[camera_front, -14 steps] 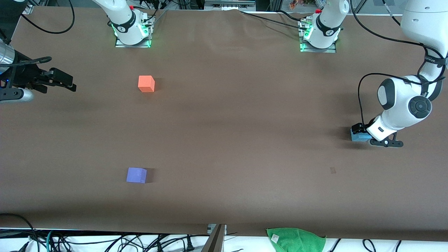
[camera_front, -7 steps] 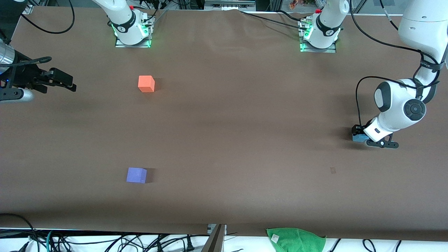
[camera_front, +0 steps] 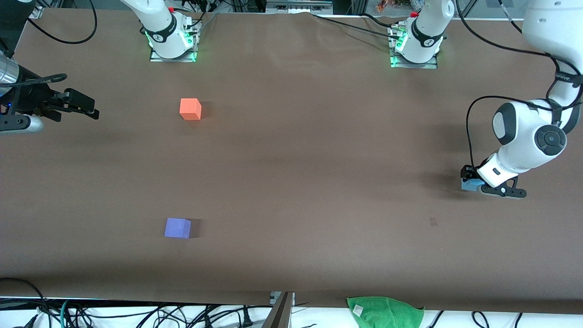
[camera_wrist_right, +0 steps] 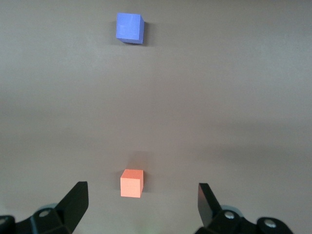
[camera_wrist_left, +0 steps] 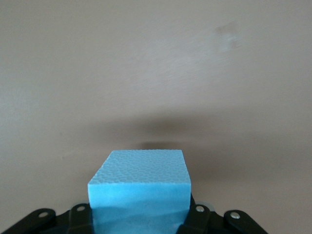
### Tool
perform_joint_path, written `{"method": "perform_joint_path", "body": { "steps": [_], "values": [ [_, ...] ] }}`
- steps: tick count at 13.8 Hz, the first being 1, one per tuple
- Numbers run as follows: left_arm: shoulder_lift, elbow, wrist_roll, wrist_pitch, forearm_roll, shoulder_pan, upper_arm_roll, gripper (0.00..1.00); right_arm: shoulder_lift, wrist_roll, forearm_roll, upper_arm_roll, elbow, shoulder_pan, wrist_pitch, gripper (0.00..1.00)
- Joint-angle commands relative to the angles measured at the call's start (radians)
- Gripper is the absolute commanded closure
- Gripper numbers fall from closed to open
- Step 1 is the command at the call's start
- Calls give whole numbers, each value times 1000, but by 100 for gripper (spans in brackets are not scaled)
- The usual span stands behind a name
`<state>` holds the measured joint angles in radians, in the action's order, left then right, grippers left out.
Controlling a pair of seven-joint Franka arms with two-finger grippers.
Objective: Place blue block between orange and purple blocks
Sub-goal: 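Carry the light-blue cube with the left gripper toward the table middle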
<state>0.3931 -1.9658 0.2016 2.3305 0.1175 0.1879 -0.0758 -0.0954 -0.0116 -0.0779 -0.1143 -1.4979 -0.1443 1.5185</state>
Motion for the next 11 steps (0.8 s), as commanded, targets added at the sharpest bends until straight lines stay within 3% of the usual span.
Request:
{"method": "perform_joint_path", "body": {
  "steps": [1,4,7,9,11],
  "values": [
    [-16,122,-28,-188,2,-4,-80,85,23,-13,-10,12,-22,15,8,1],
    [-16,231,-169,-405,2,-7,-230,85,23,-13,-10,10,-22,17,8,1],
    [-5,255,-396,-439,1,-16,-399,85,23,-13,-11,10,-22,15,8,1],
    [57,296,-500,-438,1,-83,-430,84,23,-13,-11,10,-22,17,8,1],
    [143,356,-585,-428,5,-215,-426,84,23,-13,-11,10,-22,17,8,1]
  ]
}}
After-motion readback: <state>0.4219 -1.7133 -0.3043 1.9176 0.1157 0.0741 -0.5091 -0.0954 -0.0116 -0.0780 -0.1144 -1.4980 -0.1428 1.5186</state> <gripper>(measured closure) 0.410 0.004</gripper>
